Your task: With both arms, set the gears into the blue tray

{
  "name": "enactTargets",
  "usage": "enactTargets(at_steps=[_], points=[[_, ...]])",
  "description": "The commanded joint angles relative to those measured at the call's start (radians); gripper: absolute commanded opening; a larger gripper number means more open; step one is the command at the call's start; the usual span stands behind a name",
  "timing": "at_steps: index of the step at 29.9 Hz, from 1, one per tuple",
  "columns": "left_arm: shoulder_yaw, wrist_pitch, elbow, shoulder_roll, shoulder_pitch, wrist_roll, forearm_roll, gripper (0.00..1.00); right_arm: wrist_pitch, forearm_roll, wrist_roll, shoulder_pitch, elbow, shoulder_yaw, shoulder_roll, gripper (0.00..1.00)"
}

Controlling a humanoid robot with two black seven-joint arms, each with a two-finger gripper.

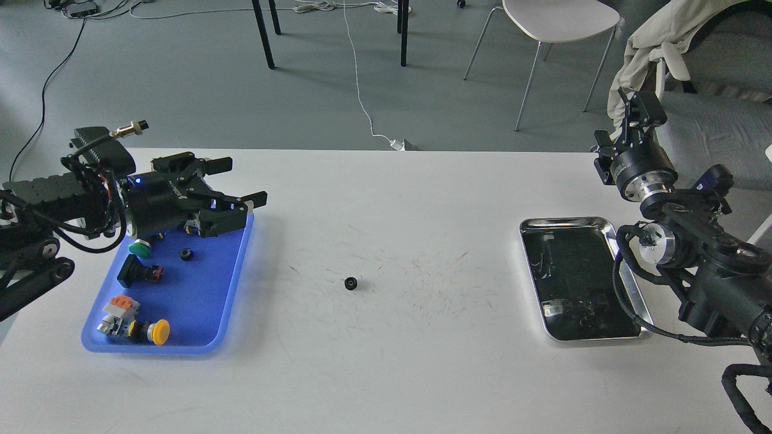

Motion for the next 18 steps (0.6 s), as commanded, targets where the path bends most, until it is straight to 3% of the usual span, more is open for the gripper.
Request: enactTargets(at_steps=[1,18], points=[[0.030,0.008,-0.060,-0.013,-0.002,0.000,0.094,0.98,0.000,-0.001,0.000,0.000,-0.019,-0.004,0.004,0.94],[0.067,-0.018,-0.069,-0.119,-0.031,0.000,0.148,0.98,-0.003,-0.001,0.000,0.000,-0.022,-0.001,0.001,0.94]])
